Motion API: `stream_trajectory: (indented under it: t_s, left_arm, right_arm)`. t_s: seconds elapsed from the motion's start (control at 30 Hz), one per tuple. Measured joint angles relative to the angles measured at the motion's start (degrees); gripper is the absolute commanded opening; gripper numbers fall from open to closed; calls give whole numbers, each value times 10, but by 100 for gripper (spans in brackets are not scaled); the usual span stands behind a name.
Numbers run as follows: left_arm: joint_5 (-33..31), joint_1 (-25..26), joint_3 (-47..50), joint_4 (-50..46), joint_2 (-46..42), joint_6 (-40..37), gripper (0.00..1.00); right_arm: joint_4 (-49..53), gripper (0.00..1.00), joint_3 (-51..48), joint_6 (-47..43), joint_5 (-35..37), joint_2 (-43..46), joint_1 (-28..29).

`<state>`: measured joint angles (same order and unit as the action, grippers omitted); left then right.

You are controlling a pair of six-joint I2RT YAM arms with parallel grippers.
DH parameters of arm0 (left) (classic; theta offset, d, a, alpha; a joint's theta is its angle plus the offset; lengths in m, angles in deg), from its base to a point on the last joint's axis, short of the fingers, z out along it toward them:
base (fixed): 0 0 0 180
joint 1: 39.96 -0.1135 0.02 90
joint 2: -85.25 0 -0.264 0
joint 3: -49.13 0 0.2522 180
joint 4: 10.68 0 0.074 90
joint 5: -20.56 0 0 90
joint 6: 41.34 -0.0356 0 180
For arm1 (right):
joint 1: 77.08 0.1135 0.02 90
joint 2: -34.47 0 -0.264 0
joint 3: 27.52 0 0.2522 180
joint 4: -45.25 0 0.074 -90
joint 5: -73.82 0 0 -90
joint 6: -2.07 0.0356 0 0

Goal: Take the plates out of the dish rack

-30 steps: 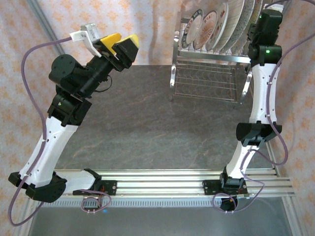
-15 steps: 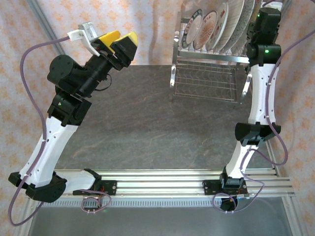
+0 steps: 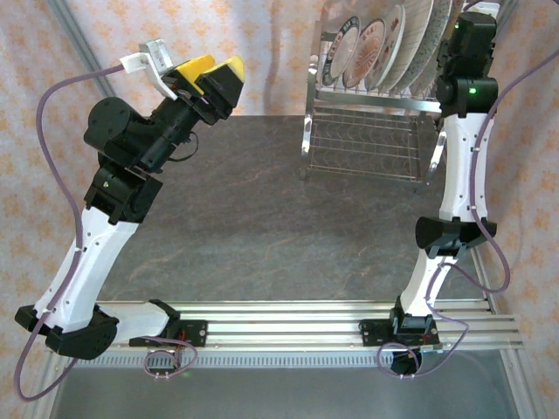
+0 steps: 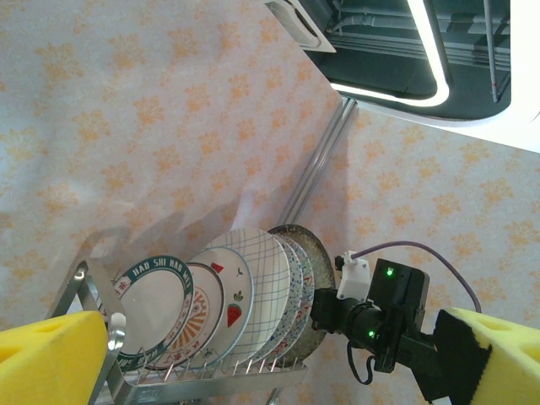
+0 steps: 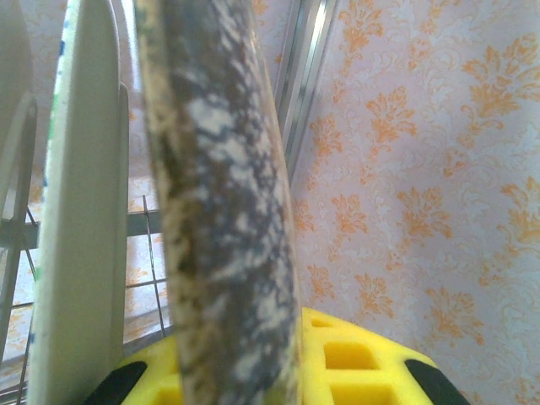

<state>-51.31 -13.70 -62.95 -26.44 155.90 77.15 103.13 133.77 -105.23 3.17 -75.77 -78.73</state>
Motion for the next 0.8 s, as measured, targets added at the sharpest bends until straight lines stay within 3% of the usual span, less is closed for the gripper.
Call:
stream_trajectory:
  t_s: [0.8]
  left_arm:
    - [10, 0, 0, 15, 0, 15, 99]
  right_arm:
    - [-14, 0, 42, -10, 29, 6, 5]
